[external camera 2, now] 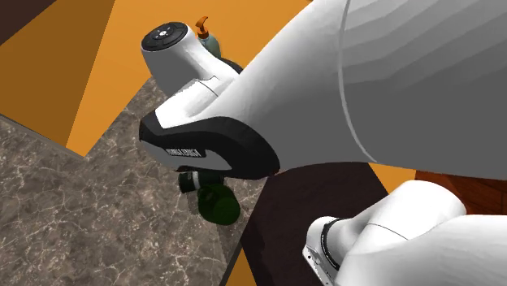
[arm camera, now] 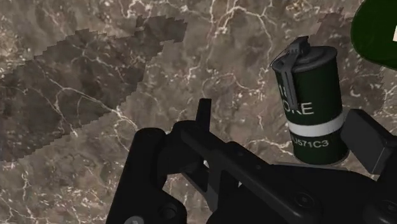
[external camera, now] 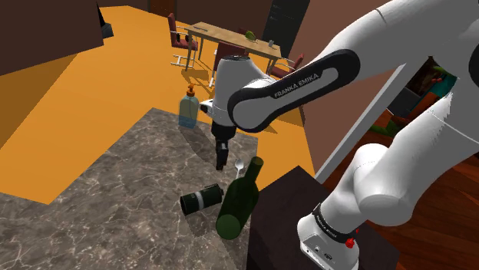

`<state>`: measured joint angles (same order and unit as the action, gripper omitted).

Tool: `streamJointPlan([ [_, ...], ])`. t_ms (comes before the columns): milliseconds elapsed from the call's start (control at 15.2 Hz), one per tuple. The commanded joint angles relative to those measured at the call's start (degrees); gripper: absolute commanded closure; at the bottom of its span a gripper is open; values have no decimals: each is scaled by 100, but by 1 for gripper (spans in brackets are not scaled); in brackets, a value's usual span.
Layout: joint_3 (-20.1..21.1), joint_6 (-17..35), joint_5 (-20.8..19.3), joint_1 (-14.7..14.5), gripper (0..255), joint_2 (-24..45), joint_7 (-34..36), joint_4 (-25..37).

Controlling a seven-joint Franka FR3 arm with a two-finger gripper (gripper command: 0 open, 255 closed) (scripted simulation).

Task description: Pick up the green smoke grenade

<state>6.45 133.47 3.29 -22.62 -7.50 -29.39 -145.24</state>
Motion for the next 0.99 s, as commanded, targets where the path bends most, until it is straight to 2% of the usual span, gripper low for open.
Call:
streamJointPlan([
  [0, 95, 252, 63, -131, 0, 268, -214, -25],
  [462, 510, 1044, 176, -555, 0, 1250, -817, 11],
  [924, 480, 1536, 61, -571, 0, 1745, -759, 9],
])
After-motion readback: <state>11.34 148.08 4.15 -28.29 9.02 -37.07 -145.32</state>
